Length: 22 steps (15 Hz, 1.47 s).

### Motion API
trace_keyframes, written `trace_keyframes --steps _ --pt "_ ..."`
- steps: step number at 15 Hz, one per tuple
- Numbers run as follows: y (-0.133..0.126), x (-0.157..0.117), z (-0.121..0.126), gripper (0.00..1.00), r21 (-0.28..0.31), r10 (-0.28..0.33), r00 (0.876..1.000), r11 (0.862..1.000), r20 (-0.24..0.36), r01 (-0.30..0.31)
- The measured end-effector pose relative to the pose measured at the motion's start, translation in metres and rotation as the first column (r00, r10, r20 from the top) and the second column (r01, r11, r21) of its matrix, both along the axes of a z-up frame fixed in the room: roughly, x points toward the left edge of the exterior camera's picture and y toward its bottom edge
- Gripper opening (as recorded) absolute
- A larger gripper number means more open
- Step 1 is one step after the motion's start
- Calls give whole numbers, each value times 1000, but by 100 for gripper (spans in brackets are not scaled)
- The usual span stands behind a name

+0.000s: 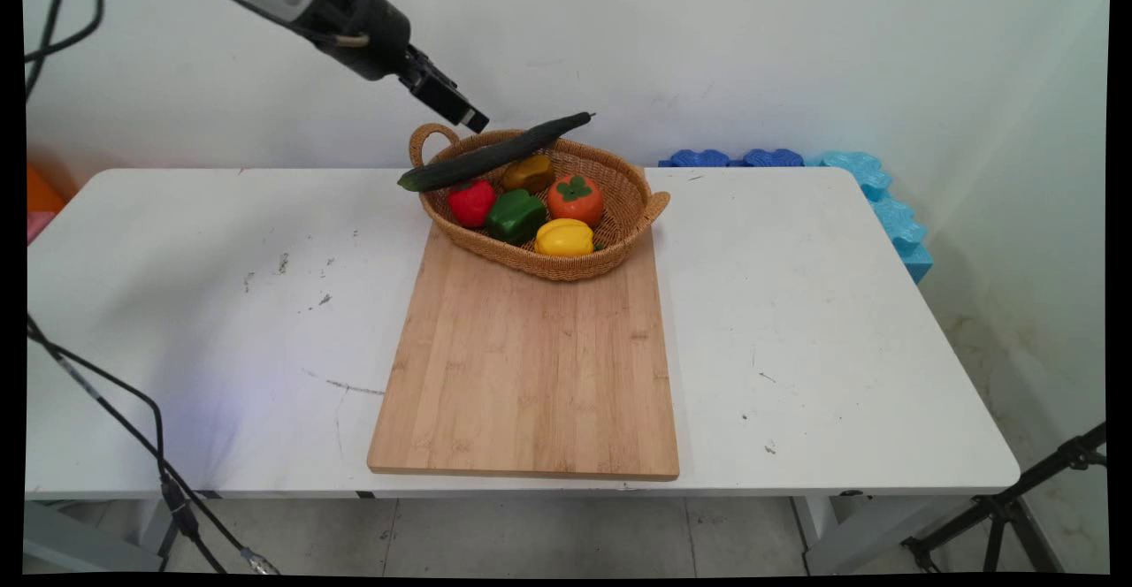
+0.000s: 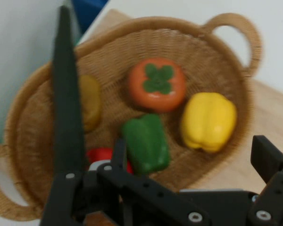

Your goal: Pick up the cucumber from the vegetable basket

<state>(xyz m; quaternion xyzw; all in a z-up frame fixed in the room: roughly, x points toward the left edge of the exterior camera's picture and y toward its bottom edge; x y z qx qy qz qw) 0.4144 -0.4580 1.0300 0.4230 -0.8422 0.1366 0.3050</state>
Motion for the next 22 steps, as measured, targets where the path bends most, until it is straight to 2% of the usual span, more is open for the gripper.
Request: trace_keyframes --steps 5,10,16,22 --pt "-34 0 -16 100 31 93 995 995 40 -94" --pt "-73 -3 -46 100 76 174 981 981 90 -181" --pt "-106 -11 -80 100 112 199 970 970 137 -214" --pt "-130 -15 -105 100 125 200 965 967 171 -223"
